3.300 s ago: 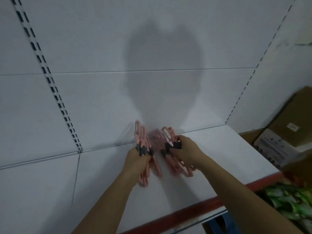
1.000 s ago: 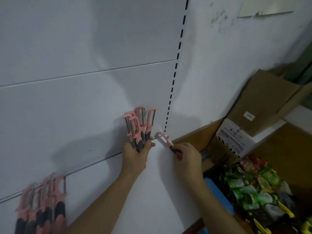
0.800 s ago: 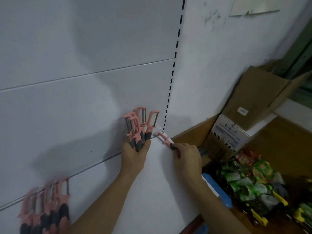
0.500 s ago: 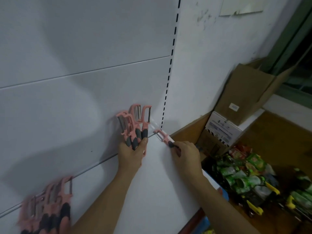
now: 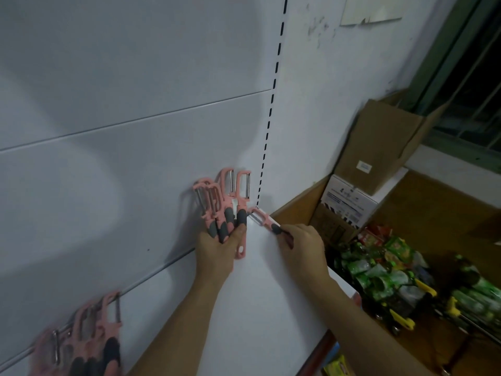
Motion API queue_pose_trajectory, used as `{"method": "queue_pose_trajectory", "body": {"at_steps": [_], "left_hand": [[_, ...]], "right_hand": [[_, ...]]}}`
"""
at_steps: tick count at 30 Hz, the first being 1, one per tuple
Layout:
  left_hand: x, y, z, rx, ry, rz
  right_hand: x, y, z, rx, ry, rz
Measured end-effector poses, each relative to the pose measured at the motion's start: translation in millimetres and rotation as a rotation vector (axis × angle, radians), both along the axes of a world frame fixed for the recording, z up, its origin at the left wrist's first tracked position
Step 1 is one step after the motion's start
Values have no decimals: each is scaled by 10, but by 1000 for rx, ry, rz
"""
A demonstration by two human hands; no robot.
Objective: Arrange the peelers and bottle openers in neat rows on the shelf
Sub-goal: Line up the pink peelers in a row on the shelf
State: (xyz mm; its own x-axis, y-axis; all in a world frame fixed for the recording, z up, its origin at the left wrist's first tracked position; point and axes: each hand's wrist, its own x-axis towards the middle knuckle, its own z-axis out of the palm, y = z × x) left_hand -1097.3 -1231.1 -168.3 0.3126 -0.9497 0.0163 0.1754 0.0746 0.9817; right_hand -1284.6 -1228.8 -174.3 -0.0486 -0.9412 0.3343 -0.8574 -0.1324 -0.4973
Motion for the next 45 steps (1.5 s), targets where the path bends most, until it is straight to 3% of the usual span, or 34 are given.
{"method": "queue_pose_trajectory", "body": {"at_steps": [5,10,12,15,17,19,22,25,31,45], "left_hand": [[-20,-11,1,32,-13,-6],[18,-6,16,-3,21,-96],[16,16,0,-47,15,-90],[18,-17,-41,-55,8,-33],[13,-44,-74,-29,-6,-4],[23,-61,-124,-27,-13,-8],[36,-82,-178,-30,-52,-15],[34,-92,-191,-38,-57,-9],[24,-93,-189,-7,-50,-10],[10,-81,-174,9,-50,-23]], "right_hand": [[124,24,253,-202,-24,-58],[556,-22,612,110,-458,281],[619,16,615,131,-663,277],[547,60,577,-4,-858,140],[408,47,538,-133,-769,67],[243,38,468,-199,-450,31],[93,40,358,-122,-106,46],[78,86,237,-128,72,68],[105,53,124,-213,65,60],[122,38,-10,-118,77,20]]}}
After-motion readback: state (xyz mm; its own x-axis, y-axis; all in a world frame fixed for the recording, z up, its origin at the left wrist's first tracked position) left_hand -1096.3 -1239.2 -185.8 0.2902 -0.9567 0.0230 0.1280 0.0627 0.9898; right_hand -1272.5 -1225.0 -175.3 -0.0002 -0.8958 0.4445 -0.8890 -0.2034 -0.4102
